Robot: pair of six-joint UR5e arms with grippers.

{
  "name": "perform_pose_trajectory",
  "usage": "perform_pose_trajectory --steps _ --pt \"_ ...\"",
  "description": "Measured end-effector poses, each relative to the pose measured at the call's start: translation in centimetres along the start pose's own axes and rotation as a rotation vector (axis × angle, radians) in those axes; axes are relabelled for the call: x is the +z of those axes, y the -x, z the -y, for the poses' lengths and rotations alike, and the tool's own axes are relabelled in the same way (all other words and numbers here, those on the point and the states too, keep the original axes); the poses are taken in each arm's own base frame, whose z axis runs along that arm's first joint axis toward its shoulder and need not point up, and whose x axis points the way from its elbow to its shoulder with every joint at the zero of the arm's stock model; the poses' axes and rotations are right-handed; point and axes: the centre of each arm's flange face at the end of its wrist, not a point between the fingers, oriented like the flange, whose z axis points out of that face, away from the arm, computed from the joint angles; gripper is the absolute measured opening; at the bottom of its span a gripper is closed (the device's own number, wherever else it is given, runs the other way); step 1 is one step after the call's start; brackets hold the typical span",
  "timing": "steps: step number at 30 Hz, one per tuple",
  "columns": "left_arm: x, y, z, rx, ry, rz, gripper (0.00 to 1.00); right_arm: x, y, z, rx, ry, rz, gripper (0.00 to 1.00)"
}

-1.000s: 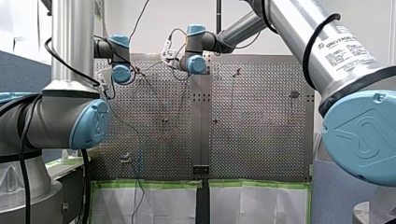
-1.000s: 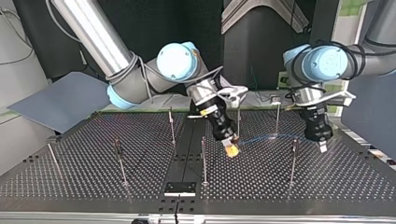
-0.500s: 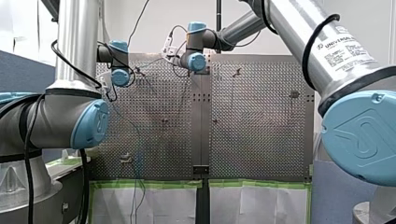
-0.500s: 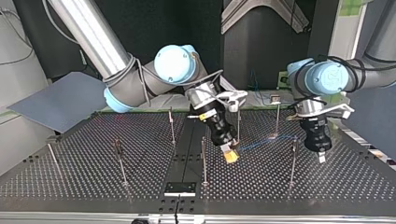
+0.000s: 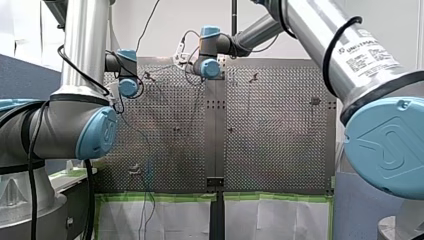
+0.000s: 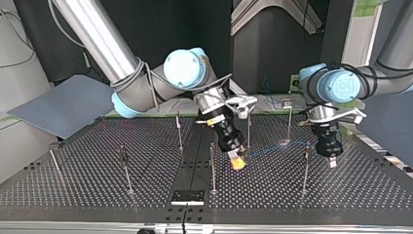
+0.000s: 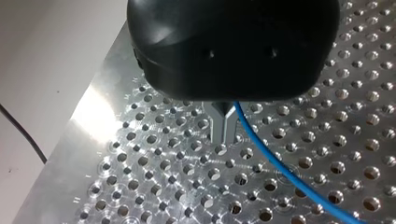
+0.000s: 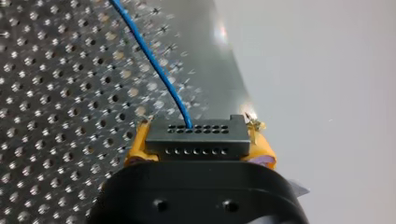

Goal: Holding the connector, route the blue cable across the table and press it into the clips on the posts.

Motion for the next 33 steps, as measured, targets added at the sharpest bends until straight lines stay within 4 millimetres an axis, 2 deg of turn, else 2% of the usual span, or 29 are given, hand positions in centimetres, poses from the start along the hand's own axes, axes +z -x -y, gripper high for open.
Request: perform_pose_trajectory --steps 6,15,26,33 --pt "0.0 0.0 -0.1 -0.001 0.001 -0.002 0.00 0.1 1.3 -1.1 -0.005 0.026 0.019 0.00" --pt "0.2 0.2 -0.5 -0.011 0.009 0.011 0.00 0.2 1.4 -2.6 -0.010 0.053 0.027 0.00" --pt "0.1 0.7 -3.0 -0.015 0.125 -0.003 0.00 0.3 1.2 -2.6 -0.034 0.045 0.027 0.00" --pt "-1.3 -0.2 -5.1 -0.003 0.210 -0.058 0.00 0.6 0.5 -1.7 -0.044 0.032 0.018 0.00"
